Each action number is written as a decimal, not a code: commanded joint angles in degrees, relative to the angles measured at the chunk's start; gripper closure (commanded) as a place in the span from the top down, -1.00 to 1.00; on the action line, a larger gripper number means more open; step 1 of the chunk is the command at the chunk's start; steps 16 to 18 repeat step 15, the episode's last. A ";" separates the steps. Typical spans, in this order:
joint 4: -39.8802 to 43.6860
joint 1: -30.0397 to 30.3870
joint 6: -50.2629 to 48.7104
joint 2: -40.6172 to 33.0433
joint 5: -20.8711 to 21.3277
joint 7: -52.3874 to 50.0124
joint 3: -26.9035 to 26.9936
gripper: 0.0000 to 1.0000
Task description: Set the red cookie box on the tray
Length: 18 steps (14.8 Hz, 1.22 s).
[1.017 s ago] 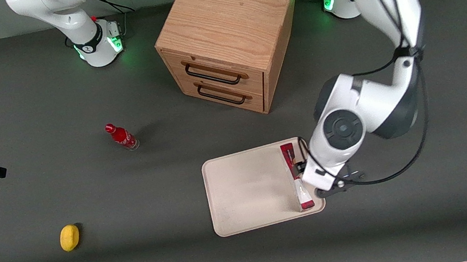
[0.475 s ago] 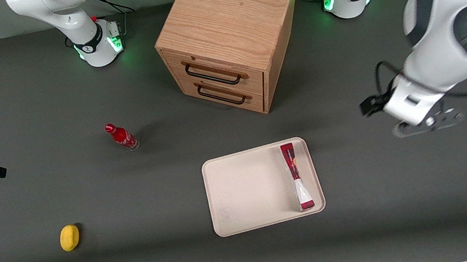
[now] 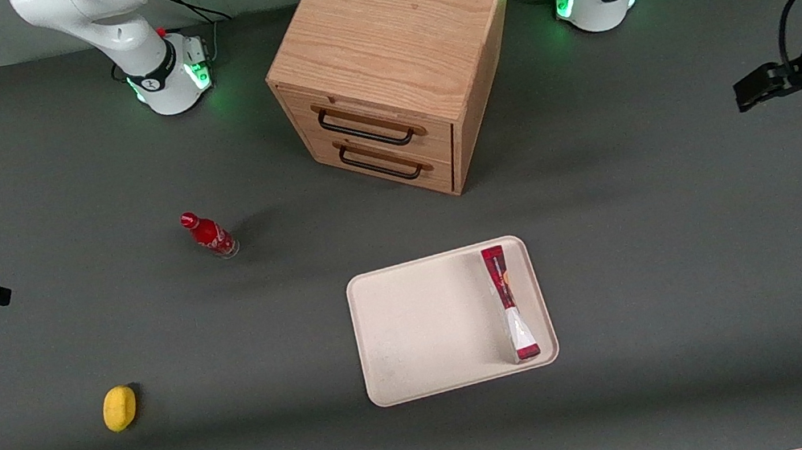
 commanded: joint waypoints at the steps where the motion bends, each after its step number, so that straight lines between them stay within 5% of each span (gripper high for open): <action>1: -0.83 3.30 0.25 -1.86 0.61 0.64 -2.11 1.00; 6: -16.80 5.60 12.02 -10.82 0.61 -0.06 -2.91 1.00; 9: -16.04 5.94 11.08 -10.31 0.87 -0.41 -2.99 1.00; 12: -13.15 13.49 9.23 -8.47 0.69 -0.06 -9.83 1.00; 18: -11.56 13.42 7.38 -7.58 0.78 -0.42 -10.20 1.00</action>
